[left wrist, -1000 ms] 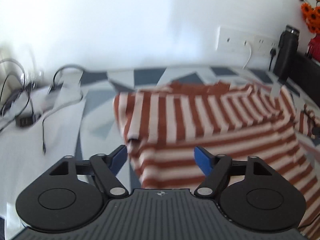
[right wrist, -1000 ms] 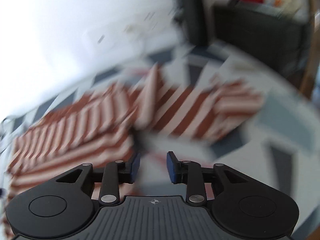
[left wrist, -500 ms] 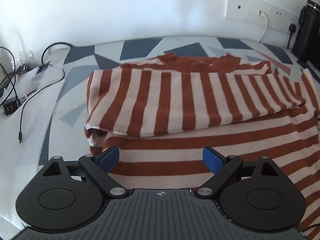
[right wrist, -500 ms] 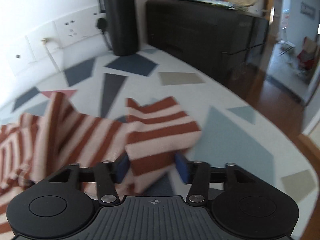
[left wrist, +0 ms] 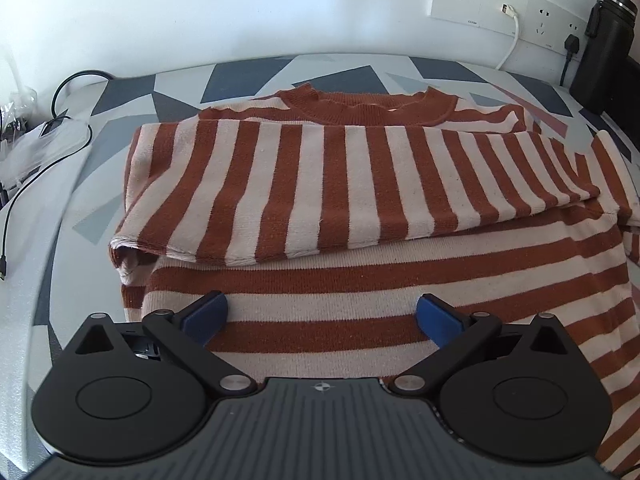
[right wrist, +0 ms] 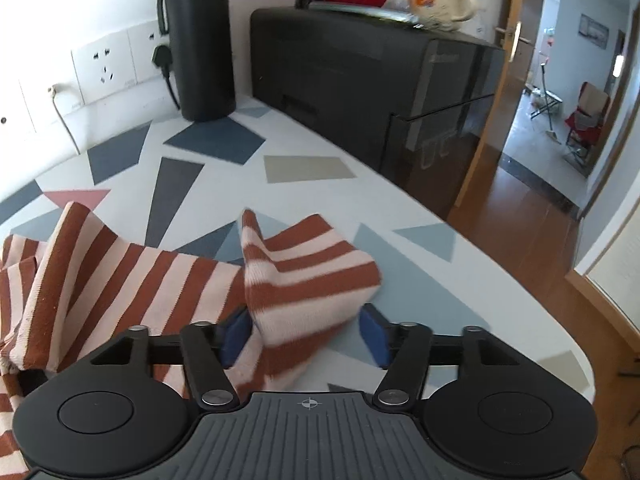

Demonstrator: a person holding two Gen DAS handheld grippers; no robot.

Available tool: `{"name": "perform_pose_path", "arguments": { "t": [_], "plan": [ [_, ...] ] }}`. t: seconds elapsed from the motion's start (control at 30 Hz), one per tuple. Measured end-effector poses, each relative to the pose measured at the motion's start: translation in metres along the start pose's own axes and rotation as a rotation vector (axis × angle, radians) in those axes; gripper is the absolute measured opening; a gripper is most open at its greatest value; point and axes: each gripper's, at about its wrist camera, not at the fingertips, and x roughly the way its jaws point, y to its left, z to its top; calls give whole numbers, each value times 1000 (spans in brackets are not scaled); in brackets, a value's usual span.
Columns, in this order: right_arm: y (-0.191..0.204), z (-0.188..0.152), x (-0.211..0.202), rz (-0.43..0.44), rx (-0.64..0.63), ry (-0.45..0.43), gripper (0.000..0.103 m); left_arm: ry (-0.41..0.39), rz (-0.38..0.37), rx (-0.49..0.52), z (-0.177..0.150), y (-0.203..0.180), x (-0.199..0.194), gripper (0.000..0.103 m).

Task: Fold clothes
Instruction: 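Grasp the other sleeve with the right gripper and lift it, then fold the held sleeve over the body with the right gripper and release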

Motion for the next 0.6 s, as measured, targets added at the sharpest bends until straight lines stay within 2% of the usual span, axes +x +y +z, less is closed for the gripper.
{"name": "perform_pose_path", "arguments": {
  "t": [0.1,0.2,0.27,0.3,0.37,0.5,0.6],
  "plan": [
    [4,2,7,1,-18,18,56,-11,-8,10,-2,0,0,103],
    [4,2,7,-9,-18,22,42,-20,-26,31,-3,3,0,103],
    [1,4,7,-17,3,29,22,-9,-37,46,0,4,1,103],
    [-1,6,7,-13,17,28,16,3,-41,47,2,5,2,103],
    [-4,7,1,19,42,5,15,18,-53,32,7,7,1,102],
    [6,11,-20,83,38,-76,14,25,-104,-62,20,20,-3,102],
    [19,20,-33,126,46,-121,14,-1,-78,-58,27,24,-6,102]
  ]
}}
